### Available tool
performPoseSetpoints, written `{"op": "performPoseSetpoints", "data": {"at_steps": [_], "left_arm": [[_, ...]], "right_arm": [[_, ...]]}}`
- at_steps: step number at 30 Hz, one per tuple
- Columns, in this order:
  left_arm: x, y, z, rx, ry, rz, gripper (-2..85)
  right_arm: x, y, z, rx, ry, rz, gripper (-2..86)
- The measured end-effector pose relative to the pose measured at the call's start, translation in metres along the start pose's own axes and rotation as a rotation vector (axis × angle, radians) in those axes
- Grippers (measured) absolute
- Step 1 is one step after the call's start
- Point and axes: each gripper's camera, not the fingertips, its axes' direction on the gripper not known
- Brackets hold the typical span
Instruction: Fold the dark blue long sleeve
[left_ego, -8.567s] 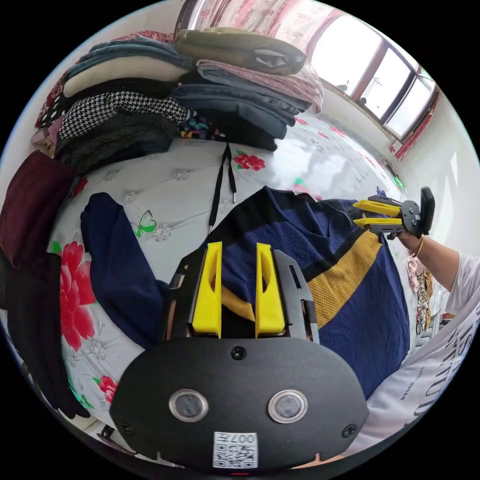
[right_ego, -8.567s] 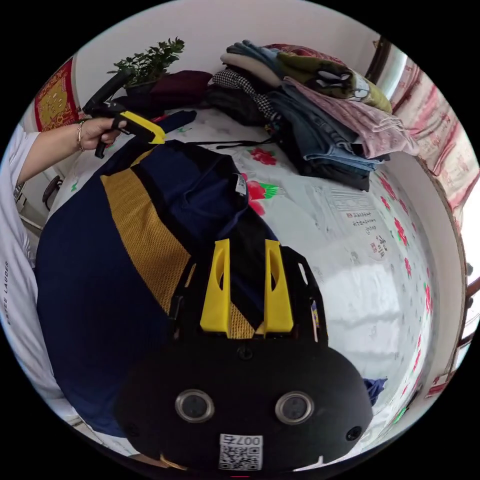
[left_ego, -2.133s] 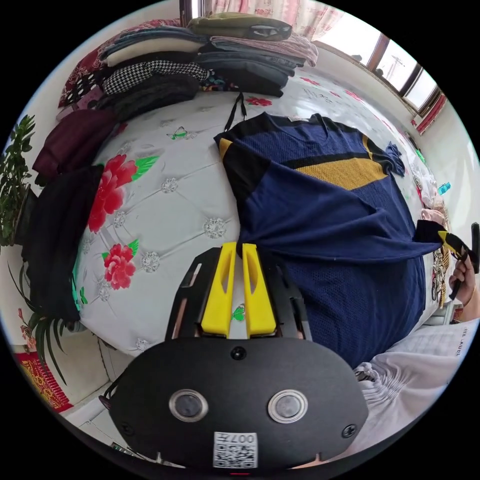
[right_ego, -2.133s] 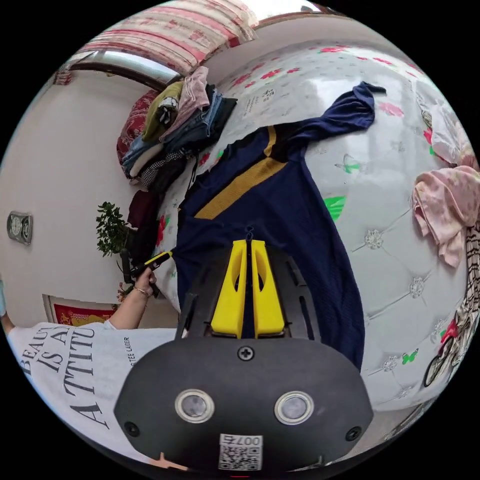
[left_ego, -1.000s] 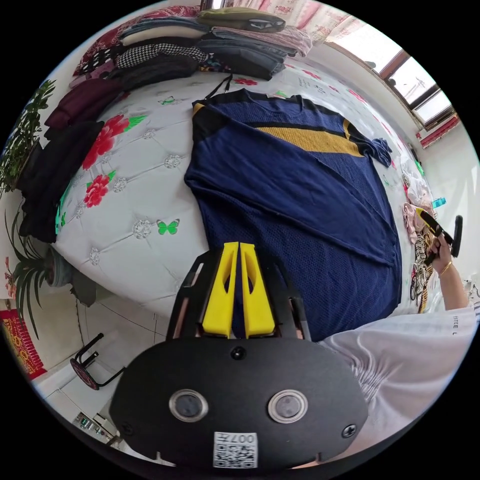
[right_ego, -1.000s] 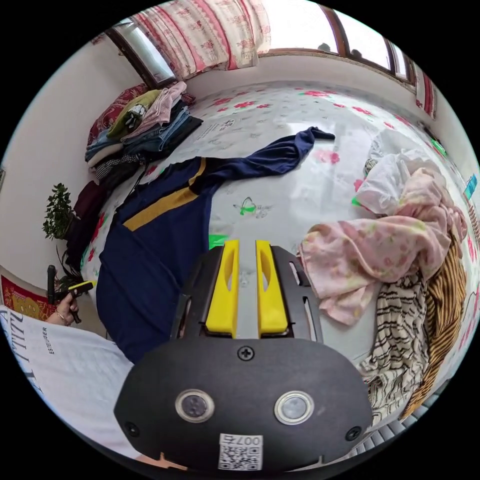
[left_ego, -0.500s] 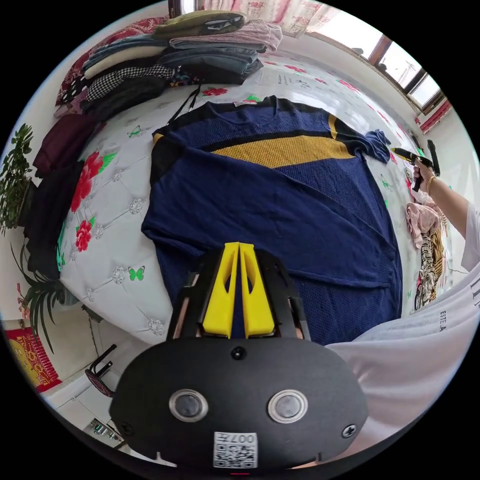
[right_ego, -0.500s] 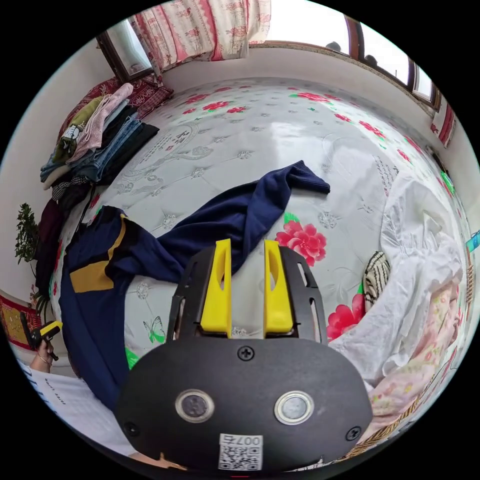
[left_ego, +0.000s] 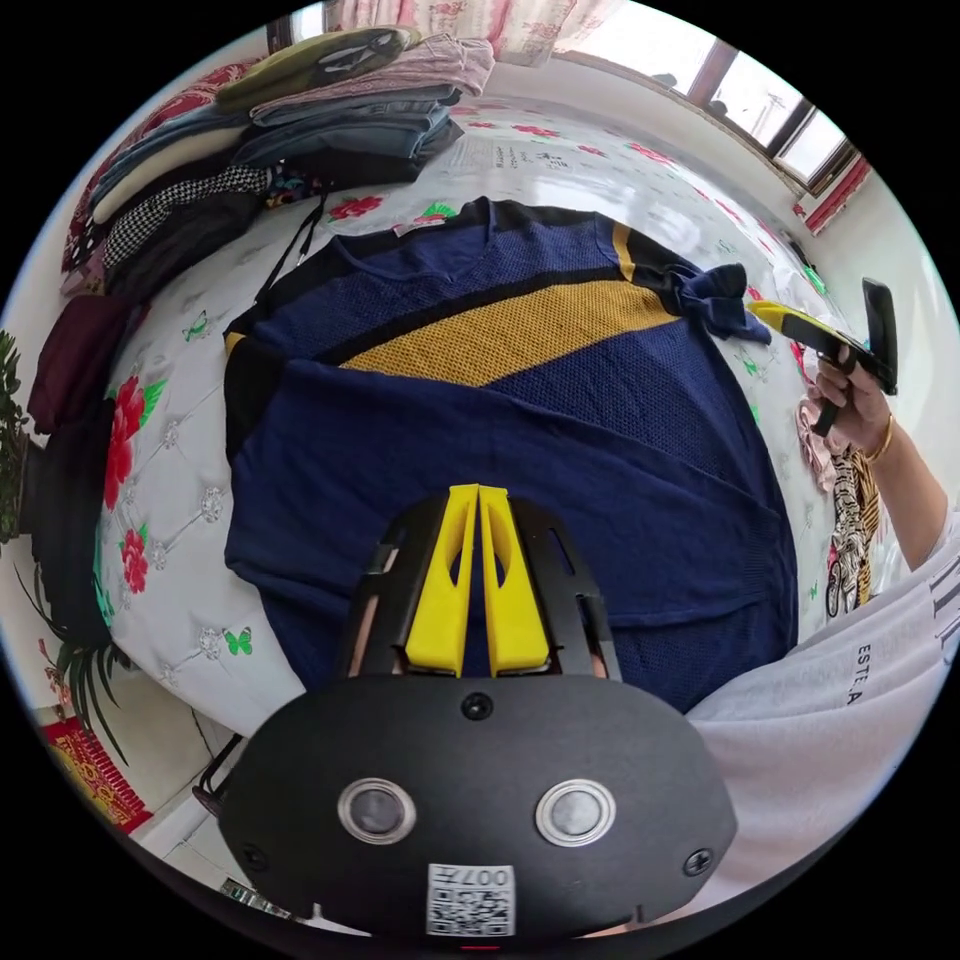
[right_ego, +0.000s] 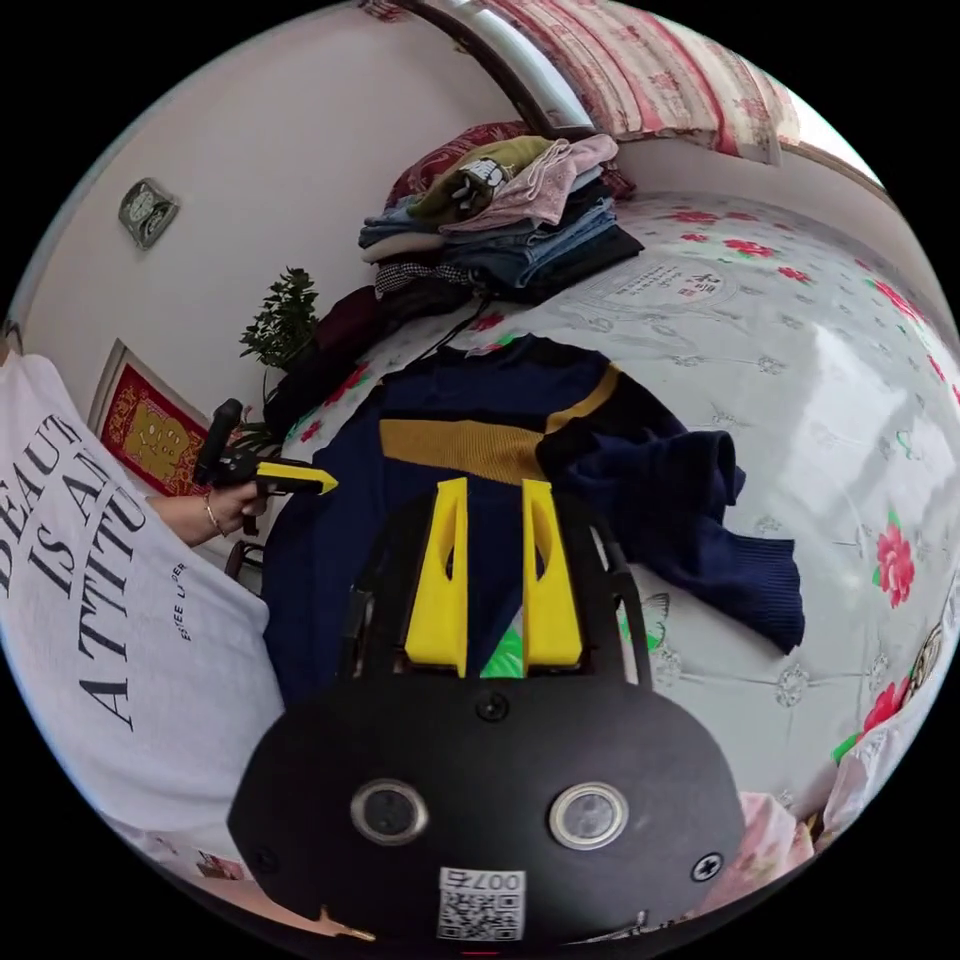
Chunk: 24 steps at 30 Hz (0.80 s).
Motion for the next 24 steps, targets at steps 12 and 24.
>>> {"op": "performPoseSetpoints", "data": {"at_steps": [12, 24], "left_arm": [[-0.007, 0.025, 0.003, -0.022, 0.041, -0.059, -1.0], [-0.009, 0.078, -0.033, 0.049, 0.034, -0.119, -0.9]], "right_arm": [[0.15, 0.075, -0.062, -0.11, 0.412, 0.244, 6.9], [0.091, 0.07, -0.282, 0.283, 0.56, 0.229, 0.1]]}}
